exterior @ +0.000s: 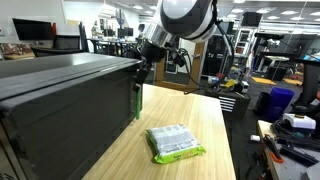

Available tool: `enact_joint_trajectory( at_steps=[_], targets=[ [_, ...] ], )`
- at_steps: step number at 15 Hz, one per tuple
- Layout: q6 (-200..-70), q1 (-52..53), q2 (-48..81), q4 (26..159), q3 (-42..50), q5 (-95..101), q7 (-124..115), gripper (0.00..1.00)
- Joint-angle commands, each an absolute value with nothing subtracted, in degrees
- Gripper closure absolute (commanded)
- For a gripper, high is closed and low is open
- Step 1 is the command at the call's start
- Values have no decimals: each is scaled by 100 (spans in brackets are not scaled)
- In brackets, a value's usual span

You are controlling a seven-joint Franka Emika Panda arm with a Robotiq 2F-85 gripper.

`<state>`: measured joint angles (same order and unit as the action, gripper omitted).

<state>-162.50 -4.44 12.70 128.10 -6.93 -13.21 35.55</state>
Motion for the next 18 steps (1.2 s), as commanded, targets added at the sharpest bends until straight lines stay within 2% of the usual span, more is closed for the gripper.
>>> enact_joint_trajectory(
  at_steps=[1, 6, 8, 18],
  targets=[
    [-16437, -606, 1379, 12704, -893, -1464, 3621, 65],
    [-16409, -595, 1290, 12785, -963, -1771, 3713, 99],
    [-16362, -574, 1230, 12860, -976, -1821, 3668, 95],
    [-16452, -214, 250, 14264, -810, -1197, 3193, 95]
  ],
)
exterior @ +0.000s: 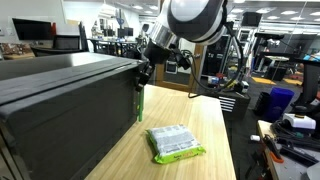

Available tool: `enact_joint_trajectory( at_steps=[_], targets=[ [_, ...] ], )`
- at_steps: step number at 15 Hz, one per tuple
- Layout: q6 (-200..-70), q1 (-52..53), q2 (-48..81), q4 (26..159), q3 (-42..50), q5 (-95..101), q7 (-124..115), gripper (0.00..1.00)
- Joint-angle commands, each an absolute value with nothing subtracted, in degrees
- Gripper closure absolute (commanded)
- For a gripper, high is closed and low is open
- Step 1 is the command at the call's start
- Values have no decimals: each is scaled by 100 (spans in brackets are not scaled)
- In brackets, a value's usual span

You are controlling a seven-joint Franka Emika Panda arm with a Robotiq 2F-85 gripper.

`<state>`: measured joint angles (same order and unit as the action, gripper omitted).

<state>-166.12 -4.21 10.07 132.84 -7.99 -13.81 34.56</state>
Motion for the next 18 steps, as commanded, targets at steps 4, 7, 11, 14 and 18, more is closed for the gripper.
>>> enact_joint_trajectory(
  at_steps=[4, 7, 11, 14, 18],
  targets=[
    [-16300, 25, -302, 14885, -707, -622, 2529, 95],
    [-15416, 148, -521, 14801, -644, -13, 1954, 49],
    [-14354, 333, -676, 14414, -589, -42, 1873, 23],
    [-13110, 438, -590, 13738, -476, -406, 2226, 3],
    [-11224, 414, -421, 12617, -285, -797, 2822, 0]
  ],
)
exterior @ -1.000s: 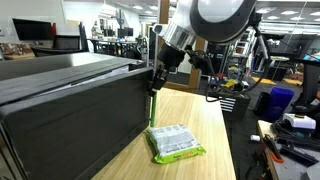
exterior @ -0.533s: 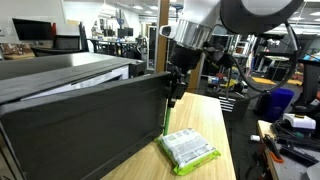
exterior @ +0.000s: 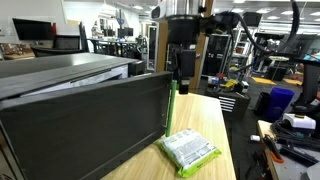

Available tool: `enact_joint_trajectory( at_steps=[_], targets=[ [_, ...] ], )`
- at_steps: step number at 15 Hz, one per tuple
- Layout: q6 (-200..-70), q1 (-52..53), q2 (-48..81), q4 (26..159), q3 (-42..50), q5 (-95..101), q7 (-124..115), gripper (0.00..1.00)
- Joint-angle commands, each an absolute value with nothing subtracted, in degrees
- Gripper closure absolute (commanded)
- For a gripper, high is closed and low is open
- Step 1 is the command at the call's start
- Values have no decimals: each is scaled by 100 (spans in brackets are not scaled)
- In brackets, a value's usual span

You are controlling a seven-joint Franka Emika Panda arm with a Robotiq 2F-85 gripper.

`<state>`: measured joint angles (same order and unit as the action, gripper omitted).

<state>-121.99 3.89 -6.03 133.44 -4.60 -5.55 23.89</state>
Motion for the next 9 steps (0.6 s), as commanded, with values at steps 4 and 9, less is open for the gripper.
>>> enact_joint_trajectory(
  at_steps=[4, 9],
  targets=[
    [-10053, 236, -88, 11329, -24, -797, 2825, 0],
    [-10851, -22, 813, 10779, 154, -725, 2798, 35]
  ],
)
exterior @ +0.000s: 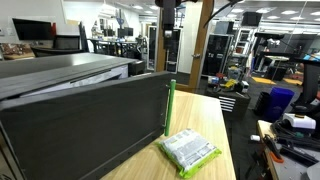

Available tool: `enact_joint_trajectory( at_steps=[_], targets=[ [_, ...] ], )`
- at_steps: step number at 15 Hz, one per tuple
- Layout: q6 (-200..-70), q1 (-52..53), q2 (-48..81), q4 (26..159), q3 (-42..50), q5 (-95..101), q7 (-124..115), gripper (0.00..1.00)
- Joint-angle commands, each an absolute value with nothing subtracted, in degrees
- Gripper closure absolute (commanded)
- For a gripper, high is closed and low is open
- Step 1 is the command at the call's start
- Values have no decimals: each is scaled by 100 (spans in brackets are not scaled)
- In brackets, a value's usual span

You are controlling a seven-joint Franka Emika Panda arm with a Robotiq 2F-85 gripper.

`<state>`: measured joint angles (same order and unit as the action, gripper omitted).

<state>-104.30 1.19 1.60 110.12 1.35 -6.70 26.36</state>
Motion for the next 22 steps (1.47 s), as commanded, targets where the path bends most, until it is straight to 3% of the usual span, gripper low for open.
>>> enact_joint_trajectory(
  at_steps=[1, 5, 6, 8, 22],
  targets=[
    [-11079, -63, 1021, 10805, 136, -713, 2869, 43],
    [-12004, -107, 1755, 10993, -112, -457, 3335, 75],
    [-11976, -131, 2001, 10893, -249, -514, 3497, 88],
    [-11233, -179, 1936, 10628, -452, -808, 3841, 100],
    [-8499, -136, 1911, 9746, -779, -1309, 4549, 98]
  ],
)
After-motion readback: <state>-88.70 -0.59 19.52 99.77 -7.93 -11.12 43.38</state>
